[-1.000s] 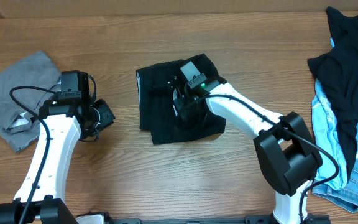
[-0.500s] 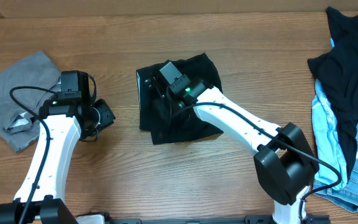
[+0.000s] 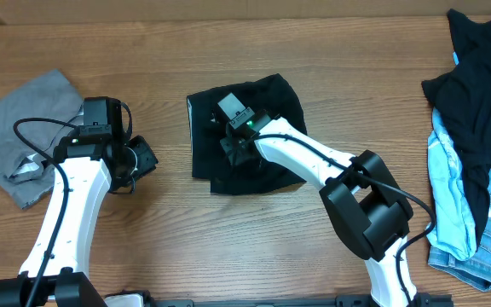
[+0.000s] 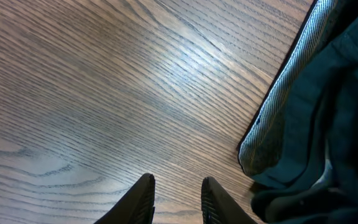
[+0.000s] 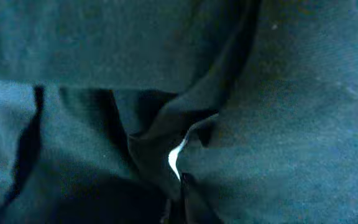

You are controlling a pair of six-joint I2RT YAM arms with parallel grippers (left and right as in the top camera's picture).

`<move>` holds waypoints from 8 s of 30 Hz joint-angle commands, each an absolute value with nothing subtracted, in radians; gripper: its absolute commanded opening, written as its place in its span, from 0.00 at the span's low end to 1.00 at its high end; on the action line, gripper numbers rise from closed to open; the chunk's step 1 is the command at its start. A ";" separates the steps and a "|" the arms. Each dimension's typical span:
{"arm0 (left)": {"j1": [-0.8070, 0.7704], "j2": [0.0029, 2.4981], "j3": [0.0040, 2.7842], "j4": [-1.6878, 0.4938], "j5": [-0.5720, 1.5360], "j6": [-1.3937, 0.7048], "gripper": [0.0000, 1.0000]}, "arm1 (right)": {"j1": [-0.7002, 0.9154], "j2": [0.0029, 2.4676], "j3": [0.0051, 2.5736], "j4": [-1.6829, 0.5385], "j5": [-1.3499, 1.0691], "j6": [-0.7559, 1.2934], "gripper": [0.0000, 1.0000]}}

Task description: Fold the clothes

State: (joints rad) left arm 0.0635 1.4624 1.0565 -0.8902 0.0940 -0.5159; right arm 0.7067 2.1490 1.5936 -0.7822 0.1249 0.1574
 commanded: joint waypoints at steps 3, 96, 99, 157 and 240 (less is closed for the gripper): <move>0.067 1.444 1.063 -0.886 0.102 -0.493 0.29 | 0.707 2.099 1.748 -0.865 0.193 0.152 0.04; 0.067 1.444 1.063 -0.882 0.101 -0.467 0.29 | 0.706 2.014 1.918 -1.050 0.135 0.078 0.04; 0.067 1.444 1.063 -0.883 0.101 -0.467 0.29 | 0.706 2.014 1.917 -1.070 0.110 0.080 0.04; 0.067 1.444 1.063 -0.886 0.101 -0.467 0.29 | 0.711 2.271 1.871 -0.849 0.271 0.241 0.70; -0.287 1.625 1.451 -0.541 0.265 0.095 0.06 | 0.299 1.994 2.208 -1.541 -0.217 0.308 0.55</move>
State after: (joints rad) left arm -0.1997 1.4982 1.4425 -0.6273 0.2432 -0.0162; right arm 0.3305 1.9881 2.2616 -1.4891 0.0444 0.3927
